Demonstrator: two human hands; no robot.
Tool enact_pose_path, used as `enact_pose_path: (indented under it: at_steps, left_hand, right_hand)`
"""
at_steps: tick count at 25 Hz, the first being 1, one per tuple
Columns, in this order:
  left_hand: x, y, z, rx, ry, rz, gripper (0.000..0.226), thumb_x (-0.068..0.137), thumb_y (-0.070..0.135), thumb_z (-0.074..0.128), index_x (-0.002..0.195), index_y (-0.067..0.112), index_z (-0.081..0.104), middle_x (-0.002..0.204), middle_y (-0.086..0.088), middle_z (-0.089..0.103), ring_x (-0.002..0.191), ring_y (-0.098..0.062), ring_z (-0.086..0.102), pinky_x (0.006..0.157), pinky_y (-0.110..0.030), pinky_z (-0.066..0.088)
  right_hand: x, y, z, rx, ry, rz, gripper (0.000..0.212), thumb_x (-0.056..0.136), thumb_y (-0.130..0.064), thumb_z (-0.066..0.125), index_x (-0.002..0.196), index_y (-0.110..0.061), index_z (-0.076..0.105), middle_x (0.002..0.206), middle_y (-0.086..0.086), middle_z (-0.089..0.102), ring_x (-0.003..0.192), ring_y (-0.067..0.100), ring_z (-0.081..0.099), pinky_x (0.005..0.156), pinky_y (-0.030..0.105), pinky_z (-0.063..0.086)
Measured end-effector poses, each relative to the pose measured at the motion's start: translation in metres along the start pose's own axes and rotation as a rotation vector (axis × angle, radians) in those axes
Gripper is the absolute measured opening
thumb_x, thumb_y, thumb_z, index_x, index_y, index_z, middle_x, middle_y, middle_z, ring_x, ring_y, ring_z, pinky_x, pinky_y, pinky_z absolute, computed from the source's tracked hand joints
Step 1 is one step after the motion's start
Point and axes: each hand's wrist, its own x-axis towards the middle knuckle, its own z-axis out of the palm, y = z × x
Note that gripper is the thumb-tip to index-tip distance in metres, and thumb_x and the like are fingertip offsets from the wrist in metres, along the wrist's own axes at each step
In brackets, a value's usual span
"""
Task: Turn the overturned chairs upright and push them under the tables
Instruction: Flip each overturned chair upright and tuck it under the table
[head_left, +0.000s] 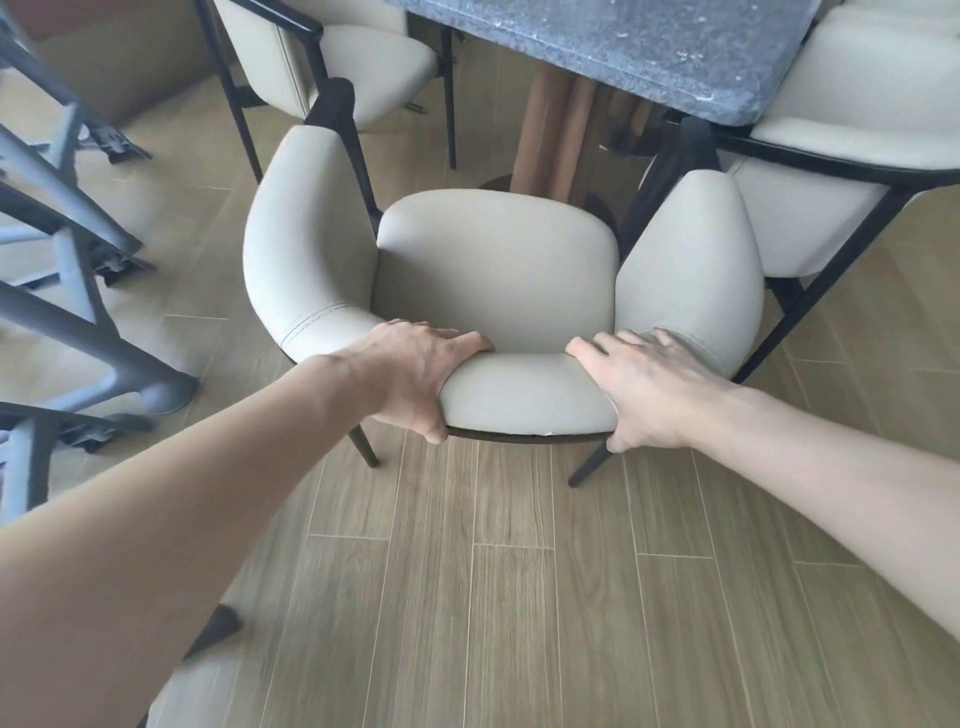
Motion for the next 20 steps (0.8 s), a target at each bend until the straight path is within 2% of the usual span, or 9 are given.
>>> enact_pose_path:
  at_steps: [3,5,8,10,14,20]
  left_hand:
    - [0.01,-0.006,-0.005,-0.01,-0.022,-0.015,0.099,0.059,0.05,0.085,0.143,0.042,0.033,0.123,0.011,0.058,0.118,-0.021,0.056,0.103,-0.041,0.042]
    - [0.019,-0.01,-0.013,-0.037,-0.046,-0.033,0.101,0.059,0.048,0.086,0.145,0.045,0.033,0.126,0.011,0.057,0.123,-0.021,0.052,0.107,-0.041,0.039]
    - [0.031,-0.016,-0.019,-0.046,-0.032,-0.063,0.1,0.06,0.05,0.086,0.145,0.047,0.035,0.127,0.012,0.056,0.126,-0.02,0.048,0.107,-0.04,0.037]
    - [0.034,-0.02,-0.016,-0.009,0.053,-0.066,0.097,0.06,0.056,0.083,0.143,0.045,0.036,0.125,0.011,0.056,0.123,-0.021,0.05,0.106,-0.04,0.037]
    - [0.045,-0.027,-0.011,0.022,0.224,-0.069,0.096,0.058,0.075,0.077,0.14,0.039,0.042,0.122,0.006,0.06,0.118,-0.025,0.054,0.103,-0.04,0.037]
    - [0.079,-0.049,-0.02,0.01,0.228,-0.054,0.097,0.053,0.085,0.066,0.136,0.041,0.043,0.118,0.006,0.06,0.116,-0.026,0.055,0.1,-0.043,0.039]
  right_hand:
    - [0.012,0.007,-0.006,0.032,-0.001,0.016,0.095,0.056,-0.044,0.088,0.13,-0.025,0.033,0.116,-0.002,0.052,0.116,0.024,0.051,0.096,0.047,0.041]
    - [0.021,0.014,-0.008,0.048,-0.01,0.031,0.096,0.054,-0.051,0.087,0.129,-0.024,0.033,0.115,-0.001,0.052,0.115,0.025,0.051,0.097,0.049,0.041]
    - [0.033,0.017,-0.006,0.091,0.053,0.055,0.1,0.053,-0.075,0.075,0.129,-0.022,0.036,0.115,0.001,0.054,0.116,0.025,0.05,0.101,0.051,0.038]
    - [0.039,0.02,-0.006,0.139,0.1,0.079,0.101,0.052,-0.084,0.067,0.126,-0.022,0.039,0.113,0.001,0.055,0.115,0.025,0.049,0.101,0.051,0.036]
    - [0.057,0.034,-0.008,0.156,0.116,0.087,0.099,0.051,-0.086,0.063,0.123,-0.022,0.041,0.113,0.001,0.057,0.114,0.025,0.05,0.102,0.05,0.037]
    - [0.092,0.056,-0.014,0.191,0.08,0.103,0.104,0.047,-0.088,0.062,0.126,-0.025,0.039,0.119,-0.001,0.055,0.117,0.025,0.048,0.103,0.049,0.035]
